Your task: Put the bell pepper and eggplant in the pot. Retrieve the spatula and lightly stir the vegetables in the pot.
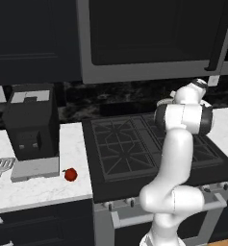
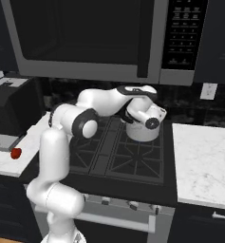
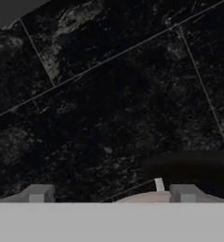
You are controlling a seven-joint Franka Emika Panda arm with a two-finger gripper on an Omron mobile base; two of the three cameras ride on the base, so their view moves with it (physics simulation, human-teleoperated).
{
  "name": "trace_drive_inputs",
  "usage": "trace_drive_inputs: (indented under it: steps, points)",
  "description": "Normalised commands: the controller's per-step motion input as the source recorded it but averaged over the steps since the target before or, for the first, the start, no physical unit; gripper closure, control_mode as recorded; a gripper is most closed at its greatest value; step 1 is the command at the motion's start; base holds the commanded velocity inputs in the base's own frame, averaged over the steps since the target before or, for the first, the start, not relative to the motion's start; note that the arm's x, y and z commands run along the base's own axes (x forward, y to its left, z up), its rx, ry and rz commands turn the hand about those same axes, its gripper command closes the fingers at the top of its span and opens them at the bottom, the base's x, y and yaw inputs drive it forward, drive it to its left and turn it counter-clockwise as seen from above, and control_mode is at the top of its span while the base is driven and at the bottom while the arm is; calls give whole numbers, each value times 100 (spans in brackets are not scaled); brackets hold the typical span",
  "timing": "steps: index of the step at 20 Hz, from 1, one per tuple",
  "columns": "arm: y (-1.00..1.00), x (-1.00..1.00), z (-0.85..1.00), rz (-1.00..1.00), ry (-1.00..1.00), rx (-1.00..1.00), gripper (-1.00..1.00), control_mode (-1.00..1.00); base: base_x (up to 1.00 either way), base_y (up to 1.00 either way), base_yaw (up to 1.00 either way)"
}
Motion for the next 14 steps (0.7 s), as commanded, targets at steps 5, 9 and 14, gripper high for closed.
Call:
trace_drive_inputs:
  steps: [5, 9, 14]
  points:
    - [0, -89, 39, 0, -18, 0, -100, -100, 0, 0, 0]
    - [0, -100, 76, 0, -14, 0, -100, -100, 0, 0, 0]
    - [-3, -100, 89, 0, 3, 0, -100, -100, 0, 0, 0]
